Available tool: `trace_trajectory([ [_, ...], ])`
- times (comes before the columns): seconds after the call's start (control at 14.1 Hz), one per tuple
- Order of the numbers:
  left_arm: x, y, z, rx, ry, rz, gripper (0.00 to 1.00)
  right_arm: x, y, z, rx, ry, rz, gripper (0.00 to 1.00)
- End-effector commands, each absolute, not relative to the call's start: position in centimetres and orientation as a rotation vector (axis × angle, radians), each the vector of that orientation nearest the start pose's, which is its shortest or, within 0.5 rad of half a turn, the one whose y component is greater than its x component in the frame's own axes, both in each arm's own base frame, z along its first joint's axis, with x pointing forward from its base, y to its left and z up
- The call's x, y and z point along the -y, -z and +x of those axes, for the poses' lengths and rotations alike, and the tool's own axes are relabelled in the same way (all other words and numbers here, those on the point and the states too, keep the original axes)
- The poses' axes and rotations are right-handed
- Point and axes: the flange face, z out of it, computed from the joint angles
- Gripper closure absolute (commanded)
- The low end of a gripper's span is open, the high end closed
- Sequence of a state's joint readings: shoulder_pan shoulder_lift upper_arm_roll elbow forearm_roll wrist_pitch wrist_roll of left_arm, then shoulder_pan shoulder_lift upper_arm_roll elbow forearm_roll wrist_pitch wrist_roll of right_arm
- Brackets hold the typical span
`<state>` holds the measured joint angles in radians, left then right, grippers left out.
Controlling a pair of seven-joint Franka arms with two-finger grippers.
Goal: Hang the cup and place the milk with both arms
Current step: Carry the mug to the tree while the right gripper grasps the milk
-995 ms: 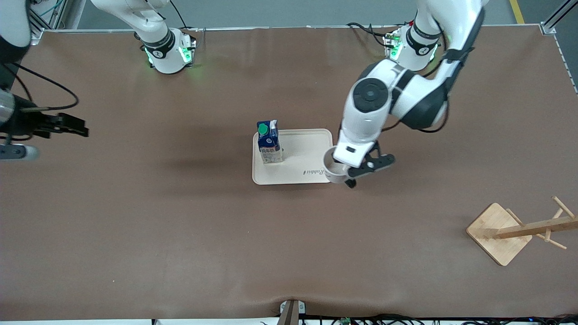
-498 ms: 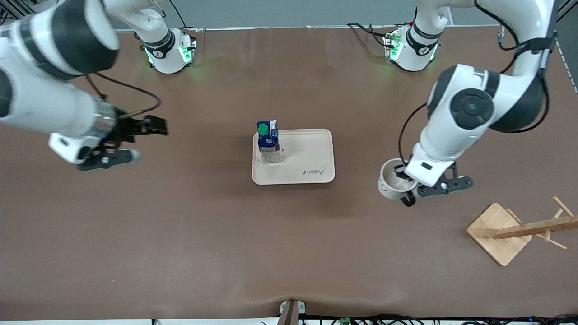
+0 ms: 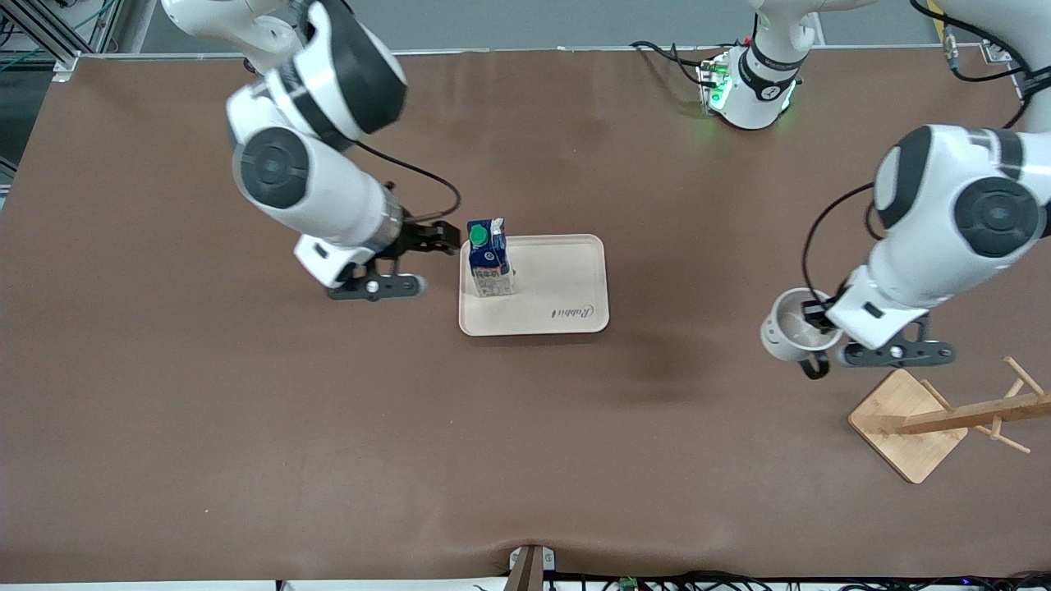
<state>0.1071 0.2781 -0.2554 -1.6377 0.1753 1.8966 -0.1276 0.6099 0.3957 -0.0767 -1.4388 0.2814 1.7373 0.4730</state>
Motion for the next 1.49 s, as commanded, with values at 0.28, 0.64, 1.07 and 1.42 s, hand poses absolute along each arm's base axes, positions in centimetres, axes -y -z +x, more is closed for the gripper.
trace_trajectory([
  [0.28,-1.3,-54.4,64.0,-0.447,0.059,-2.976,1.0,-41.1,-39.6,53.2,0.03,-0.377,-2.982,0.0],
  [0.64,-7.9,-53.5,65.8,-0.526,0.058,-2.981,1.0,-42.3,-35.8,50.5,0.068,-0.419,-3.008,0.0],
  [1.07,-11.1,-52.1,66.1,-0.653,0.053,-2.961,1.0,-42.2,-36.1,50.7,0.102,-0.425,-2.997,0.0],
  [1.42,-14.1,-51.6,65.8,-0.708,0.054,-2.952,1.0,-42.1,-39.2,51.3,0.133,-0.436,-3.0,0.0],
])
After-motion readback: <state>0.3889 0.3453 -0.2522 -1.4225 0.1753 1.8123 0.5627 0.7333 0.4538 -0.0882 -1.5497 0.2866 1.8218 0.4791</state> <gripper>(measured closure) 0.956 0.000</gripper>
